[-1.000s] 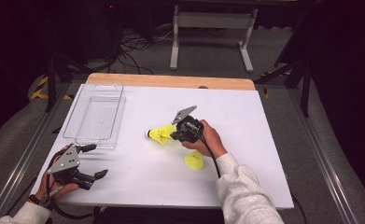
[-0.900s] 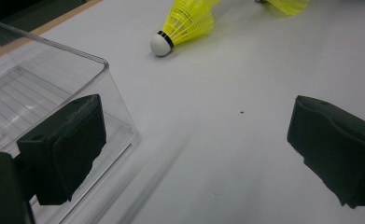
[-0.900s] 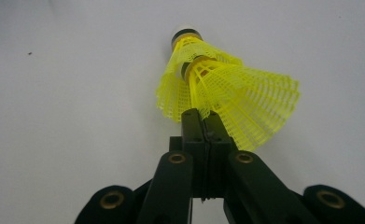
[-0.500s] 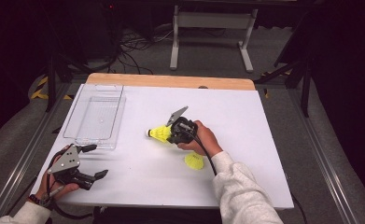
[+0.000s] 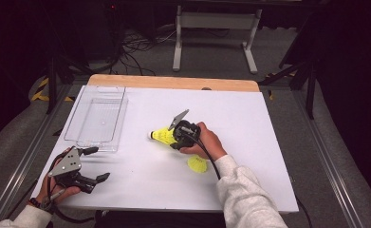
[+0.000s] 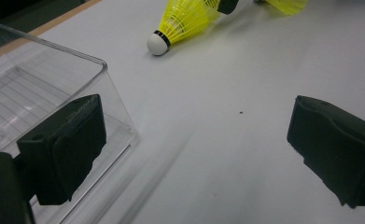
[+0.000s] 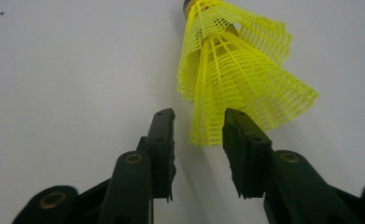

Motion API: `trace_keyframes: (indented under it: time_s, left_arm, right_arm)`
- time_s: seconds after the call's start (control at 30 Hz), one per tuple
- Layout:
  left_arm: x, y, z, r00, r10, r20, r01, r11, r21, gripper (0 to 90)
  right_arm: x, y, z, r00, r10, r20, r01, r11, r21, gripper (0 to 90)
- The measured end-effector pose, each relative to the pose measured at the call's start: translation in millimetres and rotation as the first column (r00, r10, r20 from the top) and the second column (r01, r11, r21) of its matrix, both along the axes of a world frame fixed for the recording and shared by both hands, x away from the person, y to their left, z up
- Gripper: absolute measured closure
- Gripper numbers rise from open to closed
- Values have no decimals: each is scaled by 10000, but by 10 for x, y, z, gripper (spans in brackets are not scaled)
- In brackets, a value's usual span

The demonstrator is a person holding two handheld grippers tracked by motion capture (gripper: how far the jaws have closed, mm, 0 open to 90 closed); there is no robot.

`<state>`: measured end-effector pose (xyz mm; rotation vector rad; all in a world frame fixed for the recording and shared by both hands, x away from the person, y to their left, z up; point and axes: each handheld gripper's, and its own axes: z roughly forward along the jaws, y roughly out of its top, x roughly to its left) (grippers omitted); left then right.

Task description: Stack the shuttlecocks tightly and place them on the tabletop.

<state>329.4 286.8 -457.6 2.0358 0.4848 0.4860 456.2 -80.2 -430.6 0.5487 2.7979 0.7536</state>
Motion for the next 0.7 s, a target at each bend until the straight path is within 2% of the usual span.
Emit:
trace_keyframes:
  time_s: [0.27, 0.47, 0.7]
  left_arm:
    - [-3, -2, 5, 10000, 20, 38, -19, 10000, -2, 55]
    - [-4, -3, 4, 10000, 21, 35, -21, 10000, -5, 55]
    - [-4, -6, 4, 10000, 19, 37, -19, 10000, -2, 55]
  right_arm:
    - [-43, -24, 44, 9995, -60, 324, 50, 9995, 310, 582]
    - [-65, -34, 56, 9985, -169, 524, 155, 9995, 265, 545]
    - [-109, -96, 141, 9944, -449, 954, 378, 9965, 745, 511]
